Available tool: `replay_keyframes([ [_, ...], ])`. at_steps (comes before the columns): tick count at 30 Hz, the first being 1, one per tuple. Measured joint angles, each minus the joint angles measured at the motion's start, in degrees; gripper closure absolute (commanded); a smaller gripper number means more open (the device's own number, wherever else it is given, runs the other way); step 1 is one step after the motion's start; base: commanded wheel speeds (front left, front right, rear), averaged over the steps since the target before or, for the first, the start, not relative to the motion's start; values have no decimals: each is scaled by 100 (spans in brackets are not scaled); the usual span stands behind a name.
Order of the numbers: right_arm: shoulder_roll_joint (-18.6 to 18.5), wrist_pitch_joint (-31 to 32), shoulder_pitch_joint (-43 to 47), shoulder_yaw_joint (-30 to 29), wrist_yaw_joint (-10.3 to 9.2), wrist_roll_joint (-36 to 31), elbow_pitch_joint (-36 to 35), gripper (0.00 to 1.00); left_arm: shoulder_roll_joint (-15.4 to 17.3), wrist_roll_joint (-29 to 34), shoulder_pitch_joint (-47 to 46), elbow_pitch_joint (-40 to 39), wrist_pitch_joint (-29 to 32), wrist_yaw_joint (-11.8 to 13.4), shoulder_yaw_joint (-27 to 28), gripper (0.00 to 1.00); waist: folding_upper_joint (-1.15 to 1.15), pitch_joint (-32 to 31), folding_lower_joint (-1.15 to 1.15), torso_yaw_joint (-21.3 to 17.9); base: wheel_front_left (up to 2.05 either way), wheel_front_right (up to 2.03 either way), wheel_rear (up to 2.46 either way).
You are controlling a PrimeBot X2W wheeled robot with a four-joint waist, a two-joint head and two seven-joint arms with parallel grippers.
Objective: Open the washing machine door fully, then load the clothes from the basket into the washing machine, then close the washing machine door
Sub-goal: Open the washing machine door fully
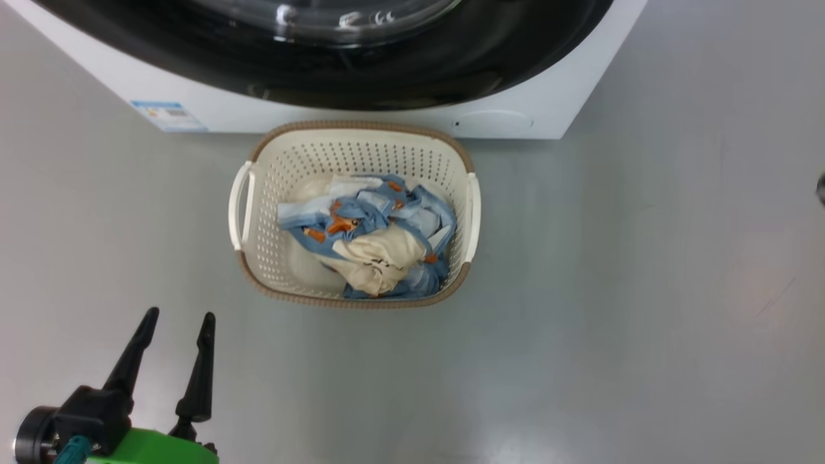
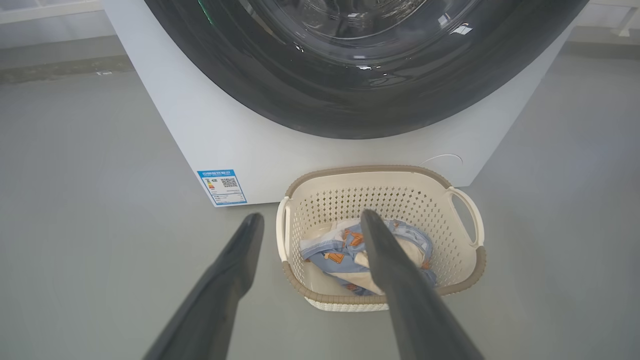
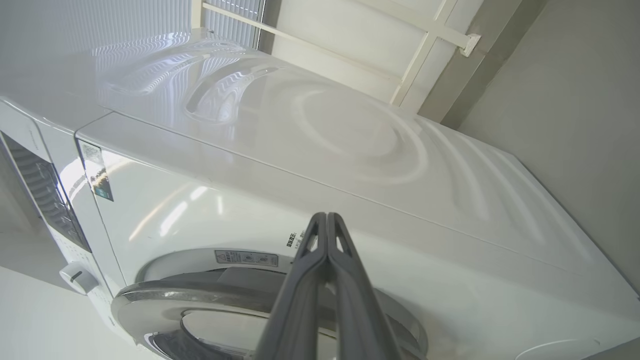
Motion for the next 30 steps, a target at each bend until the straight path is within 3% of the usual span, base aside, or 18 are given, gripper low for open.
replay_keyframes([
  [18,-215,903,-1338,964,0,-21,-94,100,-26,1,-237,14,0,0,-174,0,0,569,0,352,0,0,0],
  [30,-249,1230,-2006,1230,0,-5,-152,100,-44,-16,-297,12,0,0,-219,0,0,917,0,530,0,0,0],
])
